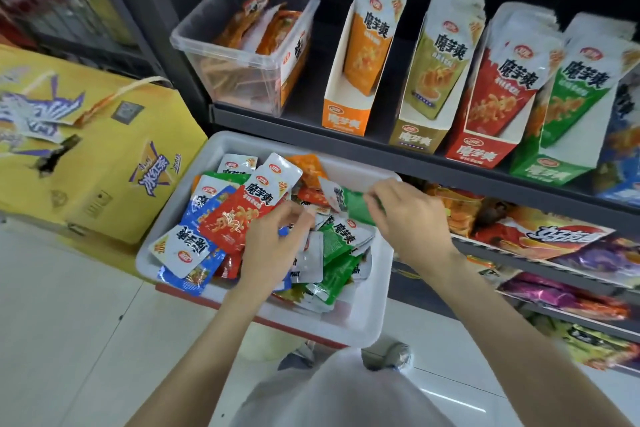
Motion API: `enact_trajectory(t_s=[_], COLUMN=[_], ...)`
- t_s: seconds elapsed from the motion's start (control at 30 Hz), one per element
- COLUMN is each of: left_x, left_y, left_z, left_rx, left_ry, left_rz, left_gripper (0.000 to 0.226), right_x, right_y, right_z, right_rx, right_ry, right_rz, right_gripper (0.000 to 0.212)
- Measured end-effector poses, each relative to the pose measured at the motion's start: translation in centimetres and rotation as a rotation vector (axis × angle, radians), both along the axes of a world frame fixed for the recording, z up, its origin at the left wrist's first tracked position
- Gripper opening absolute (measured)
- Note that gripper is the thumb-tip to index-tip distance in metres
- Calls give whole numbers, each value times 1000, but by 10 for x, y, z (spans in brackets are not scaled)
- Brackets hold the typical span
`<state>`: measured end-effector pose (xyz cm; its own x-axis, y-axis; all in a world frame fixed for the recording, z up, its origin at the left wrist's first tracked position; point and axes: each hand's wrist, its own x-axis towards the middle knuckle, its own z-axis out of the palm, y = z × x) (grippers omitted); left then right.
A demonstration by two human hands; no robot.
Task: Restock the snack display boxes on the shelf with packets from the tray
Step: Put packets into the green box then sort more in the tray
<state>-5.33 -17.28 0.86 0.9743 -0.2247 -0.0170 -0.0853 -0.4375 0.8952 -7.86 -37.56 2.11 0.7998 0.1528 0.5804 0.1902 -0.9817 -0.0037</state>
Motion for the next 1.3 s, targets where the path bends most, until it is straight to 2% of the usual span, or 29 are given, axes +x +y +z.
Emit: enact_trajectory(t_s=[0.07,0.1,0.17,0.23,0.27,0.4,0.53,0.57,0.67,0.73,0.83,0.9,1.03,1.13,1.3], left_x=[-6,-8,-11,-13,-13,-8,-2,-1,-2,-1,1,4,20,31,38], left_y=[-18,-27,-43,-54,-57,-62,-73,-79,-107,-131,-167,-190,-232,-254,-272], left_z=[16,21,28,33,33,35,48,53,68,77,86,87,75,63,53], left_rx=[-304,-441,-654,-779,-779,-569,-262,-195,-96,-78,-177,-176,124,260,365], left_ry=[362,484,541,470,414,201,-10,-57,-150,-258,-414,-536,-841,-935,-921], left_rz=[-30,-18,66,136,139,94,-169,-259,-480,-498,-454,-461,-495,-497,-510], left_gripper=[26,26,20,17,19,14,24,24,21,23,24,22,26,29,28], right_x=[-11,-16,-28,-36,-38,-45,-50,-51,-59,-69,-83,-87,-73,-46,7], right_y=[3,8,21,32,33,21,-12,-22,-50,-70,-110,-142,-200,-221,-241], right_z=[11,15,15,6,2,1,29,36,50,58,73,86,112,119,91], right_rx=[134,194,232,256,285,575,886,949,1091,1130,1190,1199,1189,1173,1057], right_ry=[-98,-129,-144,-116,-99,-17,73,107,147,59,-139,-284,-455,-413,-143], right_rz=[-52,-29,53,79,63,13,-154,-198,-220,-228,-278,-327,-350,-373,-475], right_gripper=[21,22,19,14,13,26,37,37,18,16,9,9,6,9,13])
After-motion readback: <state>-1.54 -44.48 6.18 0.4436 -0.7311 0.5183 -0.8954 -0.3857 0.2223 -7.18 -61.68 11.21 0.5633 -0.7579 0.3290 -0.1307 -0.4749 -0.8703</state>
